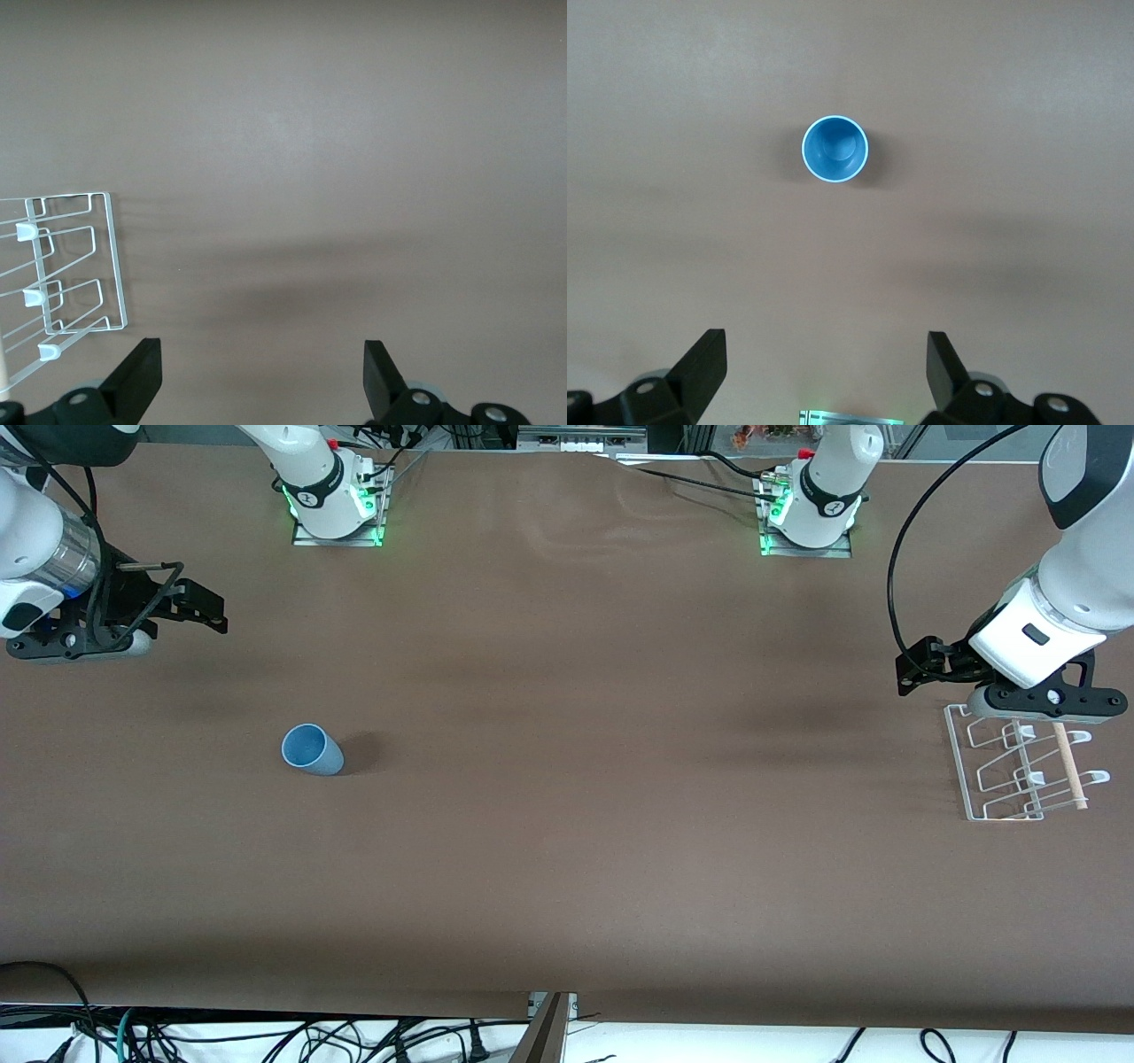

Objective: Transfer cup to left arm and place on rack
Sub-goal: 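Move the right gripper toward the blue cup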

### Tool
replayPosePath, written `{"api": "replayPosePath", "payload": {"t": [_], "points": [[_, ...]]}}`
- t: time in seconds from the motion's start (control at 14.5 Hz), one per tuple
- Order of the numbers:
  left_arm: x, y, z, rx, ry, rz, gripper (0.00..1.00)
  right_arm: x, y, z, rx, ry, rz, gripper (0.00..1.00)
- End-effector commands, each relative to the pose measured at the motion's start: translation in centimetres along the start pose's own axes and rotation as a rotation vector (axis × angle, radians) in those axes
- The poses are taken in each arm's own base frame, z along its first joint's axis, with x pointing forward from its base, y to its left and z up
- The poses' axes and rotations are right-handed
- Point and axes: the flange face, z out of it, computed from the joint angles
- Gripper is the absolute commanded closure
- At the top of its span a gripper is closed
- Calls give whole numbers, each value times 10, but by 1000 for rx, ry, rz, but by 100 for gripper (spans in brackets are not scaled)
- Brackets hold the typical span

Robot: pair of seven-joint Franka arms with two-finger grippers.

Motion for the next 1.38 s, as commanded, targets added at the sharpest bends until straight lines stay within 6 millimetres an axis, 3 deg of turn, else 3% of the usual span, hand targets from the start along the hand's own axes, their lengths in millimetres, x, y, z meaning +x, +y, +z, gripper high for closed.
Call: {"api": "replayPosePath", "payload": {"t": [0.0,0.34,0.69,0.9,1.1,1.31], "points": [[-1,0,-7,-15,-2,19,0,-6,1,-6,-21,-13,-10,0],[-1,2,-8,-15,0,22,0,0,3,-11,-26,-10,-10,0],[0,3,-6,-15,-2,24,0,7,10,2,-49,-29,-3,0],[0,4,-6,-14,-2,24,0,31,13,33,-37,-41,-9,0],[0,4,-6,-14,0,26,0,72,16,88,-25,-34,-4,0],[-1,5,-6,-14,-2,27,0,98,35,142,-20,-10,-4,1]]}}
